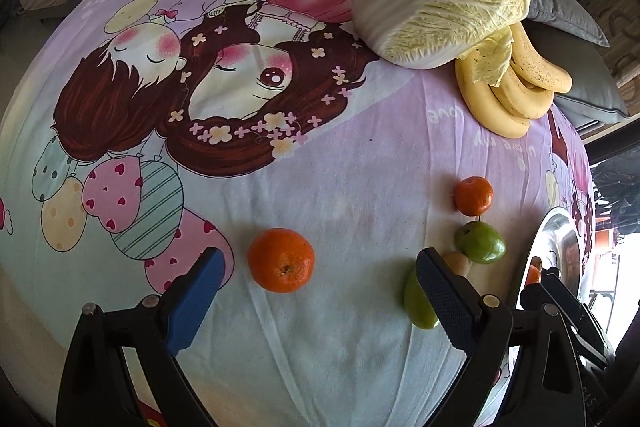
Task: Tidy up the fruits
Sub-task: 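Move both tools back toward the remaining fruit beside the bowl, then grasp a mandarin orange with the left tool while the right tool grasps a dark cherry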
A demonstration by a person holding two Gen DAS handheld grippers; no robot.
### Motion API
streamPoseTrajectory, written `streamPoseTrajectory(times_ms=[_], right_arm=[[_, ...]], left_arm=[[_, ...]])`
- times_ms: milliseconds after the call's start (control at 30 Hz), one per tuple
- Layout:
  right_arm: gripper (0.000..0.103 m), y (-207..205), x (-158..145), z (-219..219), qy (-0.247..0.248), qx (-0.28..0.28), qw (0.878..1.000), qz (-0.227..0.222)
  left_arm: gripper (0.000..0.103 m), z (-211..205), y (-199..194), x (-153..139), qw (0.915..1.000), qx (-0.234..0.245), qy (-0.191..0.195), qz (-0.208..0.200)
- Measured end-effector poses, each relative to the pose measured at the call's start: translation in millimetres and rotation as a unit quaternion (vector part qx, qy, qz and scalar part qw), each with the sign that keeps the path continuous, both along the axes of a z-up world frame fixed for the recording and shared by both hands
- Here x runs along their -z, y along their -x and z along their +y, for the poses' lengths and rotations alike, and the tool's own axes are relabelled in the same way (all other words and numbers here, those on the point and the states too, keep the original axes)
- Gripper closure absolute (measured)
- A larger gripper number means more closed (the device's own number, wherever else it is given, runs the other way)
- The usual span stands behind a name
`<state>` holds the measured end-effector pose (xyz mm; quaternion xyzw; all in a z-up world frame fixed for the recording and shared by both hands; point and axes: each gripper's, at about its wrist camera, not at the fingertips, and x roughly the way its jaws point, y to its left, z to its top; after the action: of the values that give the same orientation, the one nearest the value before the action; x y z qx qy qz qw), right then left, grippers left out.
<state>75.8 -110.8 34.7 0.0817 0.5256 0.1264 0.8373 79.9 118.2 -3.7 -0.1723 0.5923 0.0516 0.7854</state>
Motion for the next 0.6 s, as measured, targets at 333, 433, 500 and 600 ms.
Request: streamPoseTrajectory(times_ms=[333, 433, 500, 600], right_arm=[[0.057, -1, 23, 33, 0.017, -0.027, 0.999, 0.03], [0.057, -1, 28, 35, 0.017, -0.029, 0.999, 0.036], [0.063, -2, 30, 35, 0.012, -0.028, 0.999, 0.042], [0.063, -3, 37, 33, 0.009, -0.022, 0.998, 0.052]], left_arm=[[0.005, 7, 5, 8, 0.9995, -0.025, 0.017, 0.004], [0.005, 13, 4, 13, 0.9992, -0.03, 0.024, 0.008], [0.005, 14, 4, 15, 0.9989, -0.033, 0.027, 0.016], [0.005, 17, 5, 21, 0.998, -0.043, 0.035, 0.03]])
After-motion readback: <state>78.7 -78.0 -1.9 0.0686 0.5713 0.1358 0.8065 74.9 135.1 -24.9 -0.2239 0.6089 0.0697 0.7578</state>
